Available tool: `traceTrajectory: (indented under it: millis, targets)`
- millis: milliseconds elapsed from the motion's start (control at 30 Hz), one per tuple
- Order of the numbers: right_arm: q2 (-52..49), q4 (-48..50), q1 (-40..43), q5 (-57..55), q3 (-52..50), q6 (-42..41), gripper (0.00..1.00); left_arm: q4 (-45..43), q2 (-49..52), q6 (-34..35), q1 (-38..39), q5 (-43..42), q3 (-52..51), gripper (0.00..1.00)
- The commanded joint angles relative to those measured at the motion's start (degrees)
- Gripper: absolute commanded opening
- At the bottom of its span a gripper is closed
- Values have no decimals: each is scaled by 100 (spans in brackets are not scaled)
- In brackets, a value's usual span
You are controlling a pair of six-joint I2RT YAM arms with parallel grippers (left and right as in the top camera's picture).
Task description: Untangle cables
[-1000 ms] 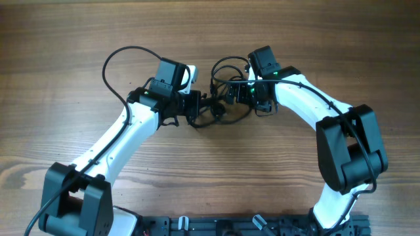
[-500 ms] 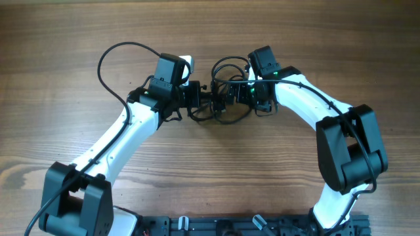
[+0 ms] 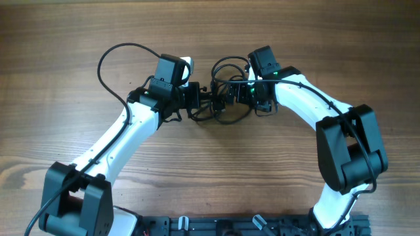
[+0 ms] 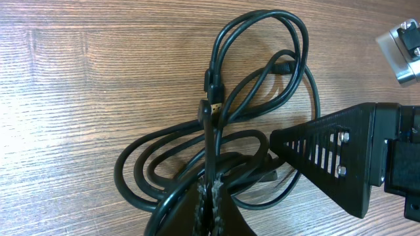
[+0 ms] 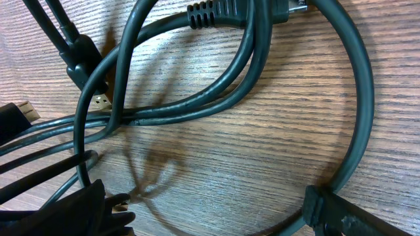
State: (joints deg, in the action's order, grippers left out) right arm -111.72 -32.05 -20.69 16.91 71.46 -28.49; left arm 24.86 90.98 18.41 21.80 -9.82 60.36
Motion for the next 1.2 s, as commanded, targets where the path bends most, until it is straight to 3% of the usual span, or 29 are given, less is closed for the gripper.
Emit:
traceTrajectory:
  millis: [0, 1167]
  targets:
    - [-59, -9, 68, -195, -70, -20, 100, -2, 70, 72, 15, 70, 17, 6]
    - [-59, 13, 68, -195, -70, -20, 100, 11, 70, 72, 15, 68, 17, 7]
